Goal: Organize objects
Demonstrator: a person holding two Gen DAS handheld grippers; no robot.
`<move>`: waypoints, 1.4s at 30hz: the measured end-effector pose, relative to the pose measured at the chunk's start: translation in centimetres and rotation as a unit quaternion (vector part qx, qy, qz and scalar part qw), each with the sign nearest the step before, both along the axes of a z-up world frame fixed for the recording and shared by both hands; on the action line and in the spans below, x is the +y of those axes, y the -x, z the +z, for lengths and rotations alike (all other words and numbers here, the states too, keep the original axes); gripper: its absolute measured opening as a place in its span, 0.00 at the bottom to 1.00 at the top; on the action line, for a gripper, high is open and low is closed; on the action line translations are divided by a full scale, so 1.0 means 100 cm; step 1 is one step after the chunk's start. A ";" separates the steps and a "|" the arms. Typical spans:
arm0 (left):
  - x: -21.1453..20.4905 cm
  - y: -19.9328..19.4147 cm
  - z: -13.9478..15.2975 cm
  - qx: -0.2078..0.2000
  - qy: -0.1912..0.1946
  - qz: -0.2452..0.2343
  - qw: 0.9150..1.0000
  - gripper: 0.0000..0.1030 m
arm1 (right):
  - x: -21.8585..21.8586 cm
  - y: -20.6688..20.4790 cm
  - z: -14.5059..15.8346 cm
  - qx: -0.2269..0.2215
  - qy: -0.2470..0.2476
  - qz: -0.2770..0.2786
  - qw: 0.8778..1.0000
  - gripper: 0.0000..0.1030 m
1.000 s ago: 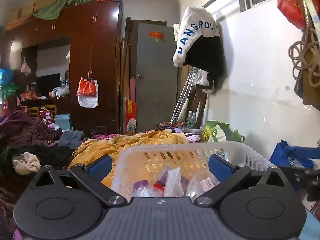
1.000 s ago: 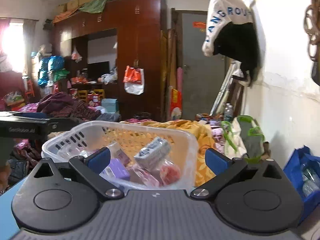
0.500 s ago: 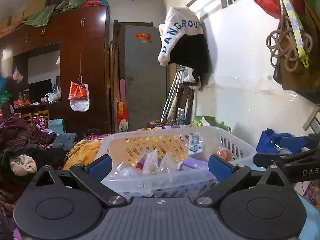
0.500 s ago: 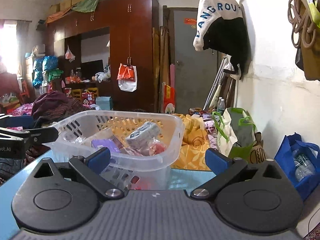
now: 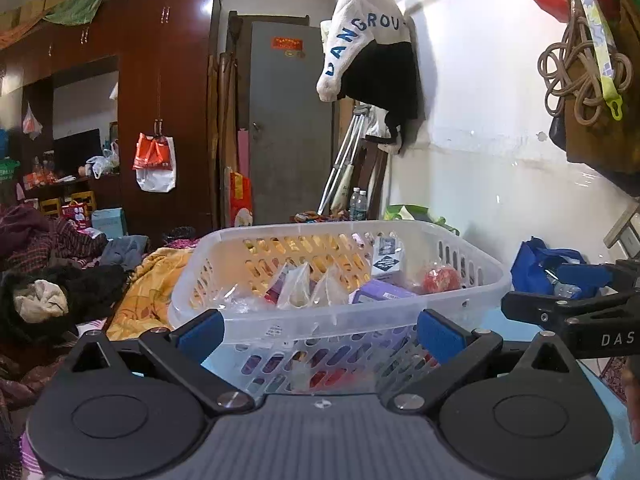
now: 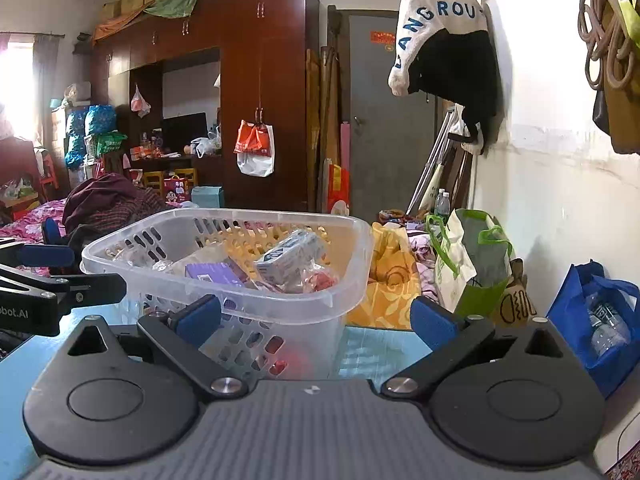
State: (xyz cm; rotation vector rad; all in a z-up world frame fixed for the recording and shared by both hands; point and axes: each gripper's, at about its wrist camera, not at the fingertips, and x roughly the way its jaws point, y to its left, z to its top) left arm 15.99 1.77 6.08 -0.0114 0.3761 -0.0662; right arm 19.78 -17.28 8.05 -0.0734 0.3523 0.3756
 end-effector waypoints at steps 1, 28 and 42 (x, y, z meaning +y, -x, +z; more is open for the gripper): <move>0.000 0.001 0.000 -0.001 -0.001 0.001 1.000 1.00 | 0.000 -0.001 0.000 0.001 -0.001 -0.001 1.000 1.00; 0.004 -0.005 0.002 0.014 0.009 0.004 1.000 1.00 | 0.000 -0.005 0.003 0.008 0.005 -0.008 1.000 1.00; 0.003 -0.003 0.007 0.009 0.008 0.003 1.000 1.00 | 0.001 -0.004 0.006 0.006 0.006 -0.009 1.000 1.00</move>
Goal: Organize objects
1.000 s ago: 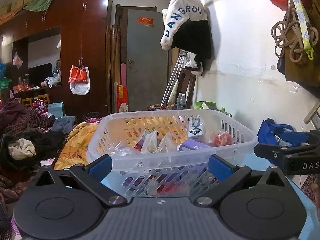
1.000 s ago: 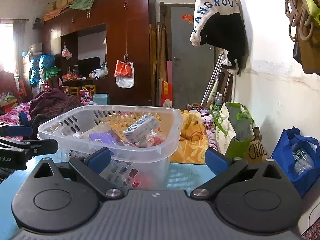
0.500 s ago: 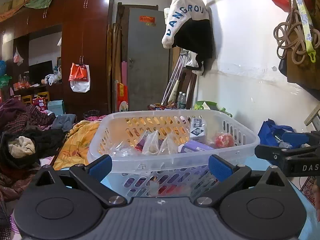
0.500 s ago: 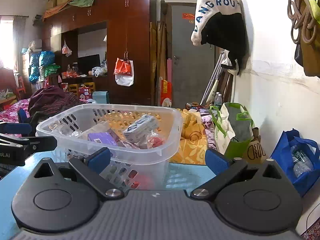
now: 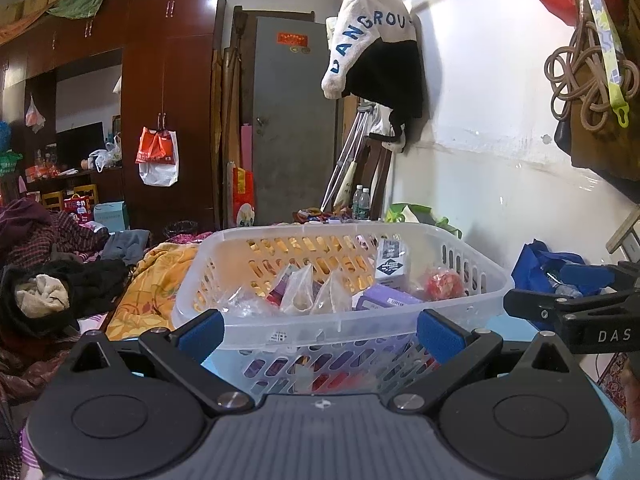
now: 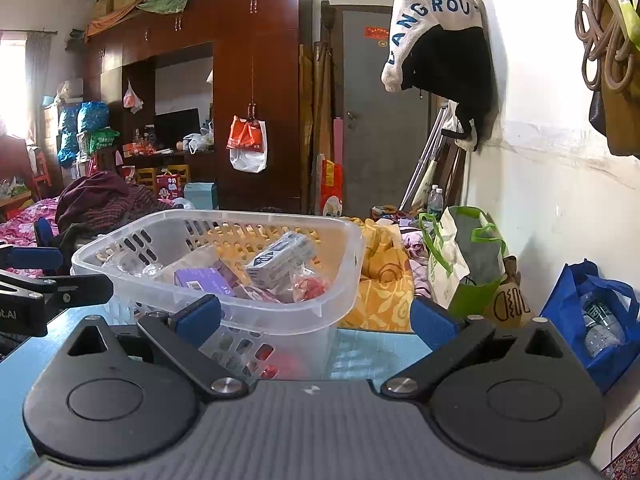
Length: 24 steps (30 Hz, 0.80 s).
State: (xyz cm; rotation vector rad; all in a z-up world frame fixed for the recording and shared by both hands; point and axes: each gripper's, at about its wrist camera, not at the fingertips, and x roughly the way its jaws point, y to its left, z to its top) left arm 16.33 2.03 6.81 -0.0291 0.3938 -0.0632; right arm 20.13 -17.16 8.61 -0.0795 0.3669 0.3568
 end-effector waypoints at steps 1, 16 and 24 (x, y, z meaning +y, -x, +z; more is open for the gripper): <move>0.000 0.000 0.000 0.000 0.000 0.000 1.000 1.00 | 0.000 -0.001 0.001 0.000 0.000 0.000 1.000 1.00; -0.003 0.003 0.001 -0.003 0.001 -0.005 1.000 1.00 | -0.002 0.001 0.002 -0.003 0.000 -0.001 1.000 1.00; -0.006 0.002 0.001 -0.002 0.000 -0.006 1.000 1.00 | -0.003 0.001 0.002 -0.003 0.000 -0.001 1.000 1.00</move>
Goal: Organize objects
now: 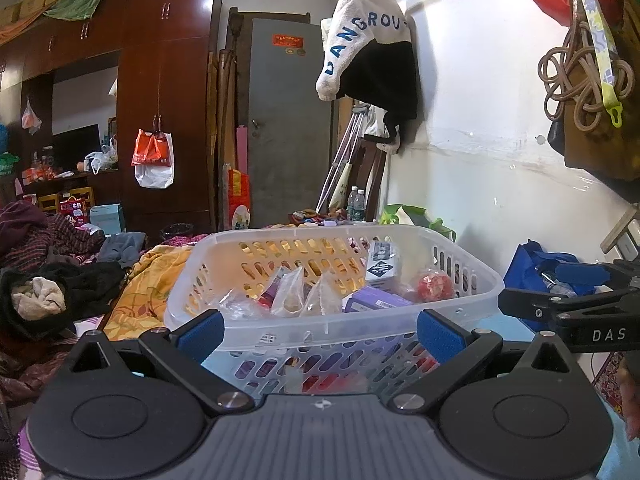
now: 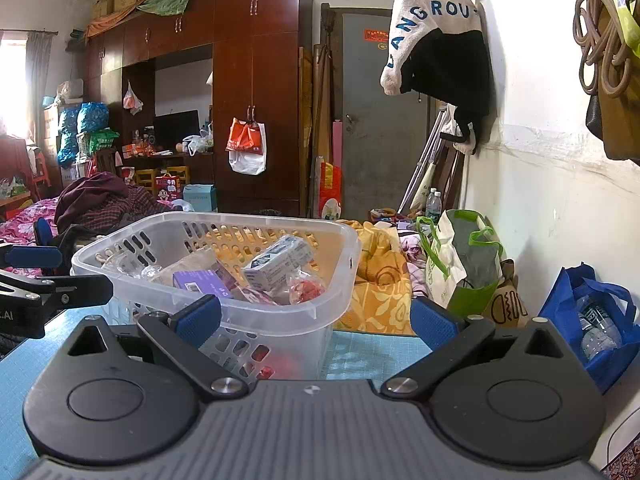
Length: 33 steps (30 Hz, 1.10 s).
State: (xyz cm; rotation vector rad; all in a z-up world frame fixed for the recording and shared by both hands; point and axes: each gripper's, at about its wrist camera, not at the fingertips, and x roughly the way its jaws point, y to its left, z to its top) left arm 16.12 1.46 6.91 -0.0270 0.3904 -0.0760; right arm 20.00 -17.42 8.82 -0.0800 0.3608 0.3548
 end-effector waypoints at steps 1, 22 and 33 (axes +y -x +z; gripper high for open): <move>0.000 0.000 0.000 0.000 0.000 0.000 1.000 1.00 | 0.000 0.000 0.000 0.000 0.000 0.000 1.000 1.00; -0.006 0.000 0.001 -0.001 0.003 -0.004 1.000 1.00 | -0.005 0.001 0.002 -0.001 -0.003 0.001 1.000 1.00; -0.002 0.000 0.001 -0.004 0.008 -0.003 1.000 1.00 | -0.006 0.001 0.001 -0.001 -0.003 0.001 1.000 1.00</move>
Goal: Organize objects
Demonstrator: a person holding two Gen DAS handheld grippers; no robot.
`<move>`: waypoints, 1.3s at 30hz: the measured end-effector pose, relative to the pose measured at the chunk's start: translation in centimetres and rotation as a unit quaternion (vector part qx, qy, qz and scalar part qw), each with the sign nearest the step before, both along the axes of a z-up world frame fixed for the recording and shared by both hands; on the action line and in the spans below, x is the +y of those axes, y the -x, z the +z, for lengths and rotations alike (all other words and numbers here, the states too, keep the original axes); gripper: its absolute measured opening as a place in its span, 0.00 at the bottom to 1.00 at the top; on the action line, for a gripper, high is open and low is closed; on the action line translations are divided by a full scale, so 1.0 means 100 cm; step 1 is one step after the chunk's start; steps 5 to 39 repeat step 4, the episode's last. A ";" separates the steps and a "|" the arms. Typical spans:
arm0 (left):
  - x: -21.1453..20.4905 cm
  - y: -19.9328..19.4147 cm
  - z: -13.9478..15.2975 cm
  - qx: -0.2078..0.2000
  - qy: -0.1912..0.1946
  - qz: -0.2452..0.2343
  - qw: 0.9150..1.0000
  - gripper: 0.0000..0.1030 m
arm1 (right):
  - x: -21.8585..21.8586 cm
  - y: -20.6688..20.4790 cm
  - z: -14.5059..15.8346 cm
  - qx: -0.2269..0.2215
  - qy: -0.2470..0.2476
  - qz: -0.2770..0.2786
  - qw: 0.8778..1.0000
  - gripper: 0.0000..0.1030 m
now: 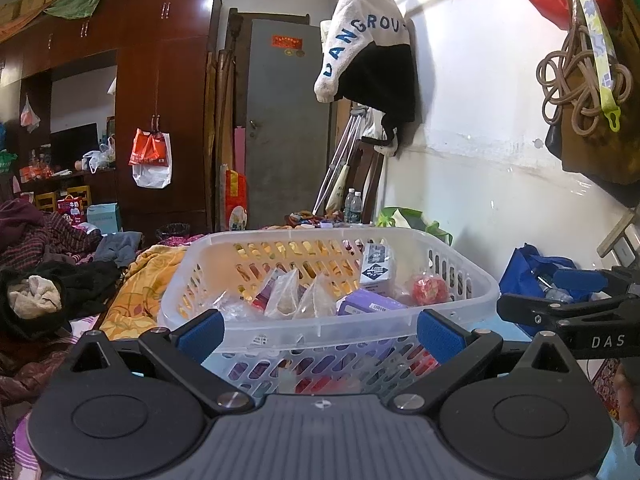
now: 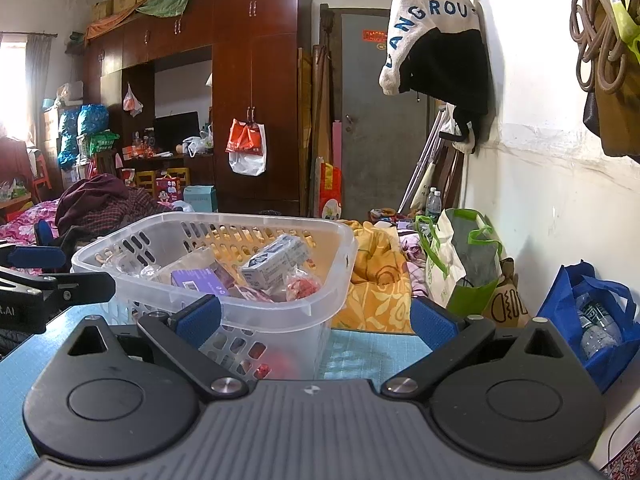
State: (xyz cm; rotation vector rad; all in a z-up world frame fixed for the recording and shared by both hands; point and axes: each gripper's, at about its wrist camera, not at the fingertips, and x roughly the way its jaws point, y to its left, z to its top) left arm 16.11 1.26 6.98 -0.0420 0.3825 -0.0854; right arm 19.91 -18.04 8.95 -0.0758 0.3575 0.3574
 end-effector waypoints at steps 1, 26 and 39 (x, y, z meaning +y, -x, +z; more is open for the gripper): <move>0.000 0.000 0.000 -0.001 0.001 0.000 1.000 1.00 | 0.000 0.000 0.000 0.000 0.000 0.000 1.000 1.00; 0.000 0.001 0.000 -0.006 -0.003 0.003 1.000 1.00 | 0.000 0.000 0.000 0.000 0.000 0.000 1.000 1.00; 0.000 0.001 0.000 -0.006 -0.003 0.003 1.000 1.00 | 0.000 0.000 0.000 0.000 0.000 0.000 1.000 1.00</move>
